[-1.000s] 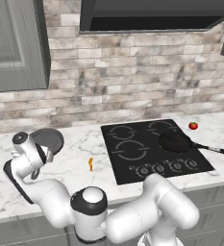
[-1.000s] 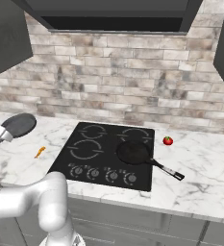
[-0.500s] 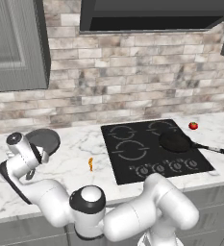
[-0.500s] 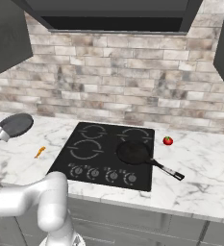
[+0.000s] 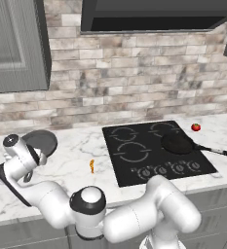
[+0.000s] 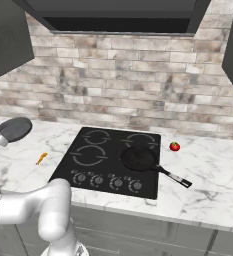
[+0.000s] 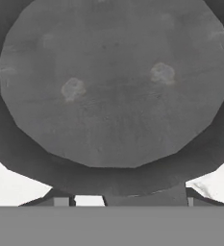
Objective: Place both pans onto different burners. Then place the tomato and the shrimp on different pans.
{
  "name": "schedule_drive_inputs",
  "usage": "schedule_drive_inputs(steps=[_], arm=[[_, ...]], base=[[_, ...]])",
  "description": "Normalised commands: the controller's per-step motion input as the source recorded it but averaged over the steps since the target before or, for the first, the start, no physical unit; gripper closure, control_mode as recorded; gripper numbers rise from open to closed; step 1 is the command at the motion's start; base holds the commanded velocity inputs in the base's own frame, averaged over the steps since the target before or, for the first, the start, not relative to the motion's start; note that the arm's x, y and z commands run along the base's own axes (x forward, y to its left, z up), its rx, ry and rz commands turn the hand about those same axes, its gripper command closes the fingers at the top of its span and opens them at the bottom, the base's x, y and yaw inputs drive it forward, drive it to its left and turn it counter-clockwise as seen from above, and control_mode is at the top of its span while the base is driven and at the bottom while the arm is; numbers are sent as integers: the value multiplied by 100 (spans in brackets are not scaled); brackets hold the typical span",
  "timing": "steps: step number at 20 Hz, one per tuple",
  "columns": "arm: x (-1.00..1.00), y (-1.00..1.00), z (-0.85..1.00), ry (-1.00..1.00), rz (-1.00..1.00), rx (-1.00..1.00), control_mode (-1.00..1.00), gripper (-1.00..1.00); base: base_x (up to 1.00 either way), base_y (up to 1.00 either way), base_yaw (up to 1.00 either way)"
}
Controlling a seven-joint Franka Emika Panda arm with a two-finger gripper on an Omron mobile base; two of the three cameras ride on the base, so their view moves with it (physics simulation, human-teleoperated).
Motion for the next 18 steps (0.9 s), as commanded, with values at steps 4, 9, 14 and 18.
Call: schedule_drive_inputs(steps=[4,9,14,18], arm=[[0,10,-2,0,-1,0,-100,100],[1,5,0,0,0,0,-100,100],[-4,0,4,-1,0,0,-100,100],[-25,-12,30,-7,-2,0,-100,100]], base=[[0,0,0],[0,0,0],[0,0,0],[0,0,0]])
